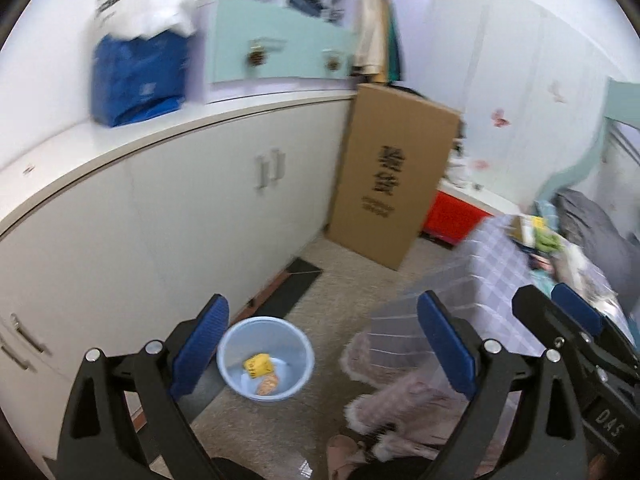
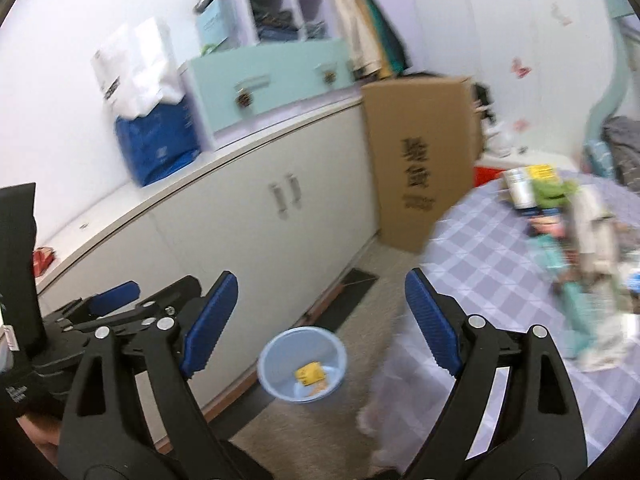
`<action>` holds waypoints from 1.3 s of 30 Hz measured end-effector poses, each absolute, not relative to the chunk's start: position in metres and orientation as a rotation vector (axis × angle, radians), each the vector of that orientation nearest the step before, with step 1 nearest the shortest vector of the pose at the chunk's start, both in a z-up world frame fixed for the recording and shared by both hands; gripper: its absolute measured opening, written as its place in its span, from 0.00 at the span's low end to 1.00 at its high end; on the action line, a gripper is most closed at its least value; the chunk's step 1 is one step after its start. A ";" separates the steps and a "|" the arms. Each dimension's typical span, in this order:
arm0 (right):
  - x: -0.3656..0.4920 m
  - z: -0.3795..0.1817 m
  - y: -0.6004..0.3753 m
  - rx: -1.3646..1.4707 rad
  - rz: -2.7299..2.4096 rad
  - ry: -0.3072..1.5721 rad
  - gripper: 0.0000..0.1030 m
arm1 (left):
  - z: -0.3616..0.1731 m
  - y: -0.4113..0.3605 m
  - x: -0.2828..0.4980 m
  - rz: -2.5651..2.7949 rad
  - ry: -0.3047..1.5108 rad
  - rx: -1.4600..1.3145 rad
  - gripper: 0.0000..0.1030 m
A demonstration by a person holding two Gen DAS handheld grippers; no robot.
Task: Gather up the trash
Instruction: 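Return to the table and grasp the teal toothpaste tube with the left gripper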
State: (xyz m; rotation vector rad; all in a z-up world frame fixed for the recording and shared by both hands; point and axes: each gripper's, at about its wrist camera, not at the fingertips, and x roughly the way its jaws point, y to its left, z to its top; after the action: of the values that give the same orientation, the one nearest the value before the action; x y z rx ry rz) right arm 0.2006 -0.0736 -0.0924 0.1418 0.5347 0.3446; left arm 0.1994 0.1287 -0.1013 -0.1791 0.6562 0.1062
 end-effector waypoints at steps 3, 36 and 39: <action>0.188 -0.094 -0.127 0.170 0.224 0.528 0.82 | -0.100 0.085 0.200 0.037 0.676 -0.134 0.91; 0.179 -0.155 -0.312 0.441 -0.074 0.637 0.88 | -0.169 -0.144 0.291 -0.261 0.895 0.060 0.55; 0.181 -0.156 -0.304 0.437 -0.055 0.656 0.88 | -0.168 -0.141 0.287 -0.262 0.885 0.067 0.19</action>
State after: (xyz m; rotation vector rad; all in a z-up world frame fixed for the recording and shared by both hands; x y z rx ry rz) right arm 0.1815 -0.3040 -0.1560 0.4367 0.6558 -0.0552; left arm 0.2874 -0.1405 -0.1676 0.0674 0.8851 -0.2621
